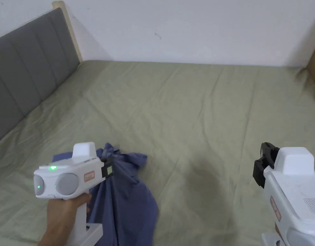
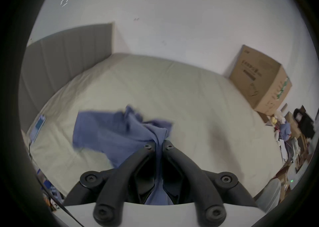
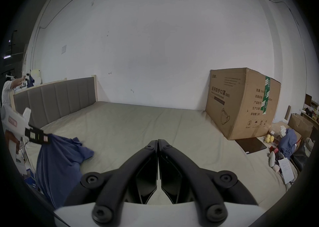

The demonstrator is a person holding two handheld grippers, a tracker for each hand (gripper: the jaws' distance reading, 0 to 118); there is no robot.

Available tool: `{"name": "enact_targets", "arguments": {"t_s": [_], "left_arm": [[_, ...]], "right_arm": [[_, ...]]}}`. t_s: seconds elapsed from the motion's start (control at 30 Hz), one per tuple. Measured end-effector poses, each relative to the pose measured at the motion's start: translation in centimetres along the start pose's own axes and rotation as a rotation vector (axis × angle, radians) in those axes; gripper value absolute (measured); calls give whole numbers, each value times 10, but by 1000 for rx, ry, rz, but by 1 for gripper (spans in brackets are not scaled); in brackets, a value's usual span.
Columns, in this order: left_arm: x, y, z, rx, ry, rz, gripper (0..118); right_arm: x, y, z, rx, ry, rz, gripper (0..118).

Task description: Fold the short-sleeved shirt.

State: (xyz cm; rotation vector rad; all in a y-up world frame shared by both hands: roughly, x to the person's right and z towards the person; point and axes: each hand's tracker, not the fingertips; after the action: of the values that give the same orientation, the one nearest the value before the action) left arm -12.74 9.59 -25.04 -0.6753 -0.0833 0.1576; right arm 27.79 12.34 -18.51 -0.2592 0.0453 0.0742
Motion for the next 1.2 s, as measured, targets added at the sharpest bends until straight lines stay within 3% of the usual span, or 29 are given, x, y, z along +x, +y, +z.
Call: {"name": "enact_targets", "arguments": {"t_s": [0.33, 0.57, 0.9, 1.17, 1.2], "left_arm": [[142, 86, 51, 199, -248, -225, 3], [233, 94, 41, 207, -394, -340, 3], [300, 11, -16, -32, -569, -415, 3], [297, -83, -82, -322, -431, -484, 4], [296, -91, -91, -355, -414, -487, 4]], "right_arm": [[44, 13, 44, 77, -88, -18, 0], [82, 16, 73, 110, -177, -23, 0], [119, 5, 92, 93, -270, -30, 0], [120, -11, 86, 28, -258, -25, 0], [118, -11, 86, 54, -218, -61, 0]]}}
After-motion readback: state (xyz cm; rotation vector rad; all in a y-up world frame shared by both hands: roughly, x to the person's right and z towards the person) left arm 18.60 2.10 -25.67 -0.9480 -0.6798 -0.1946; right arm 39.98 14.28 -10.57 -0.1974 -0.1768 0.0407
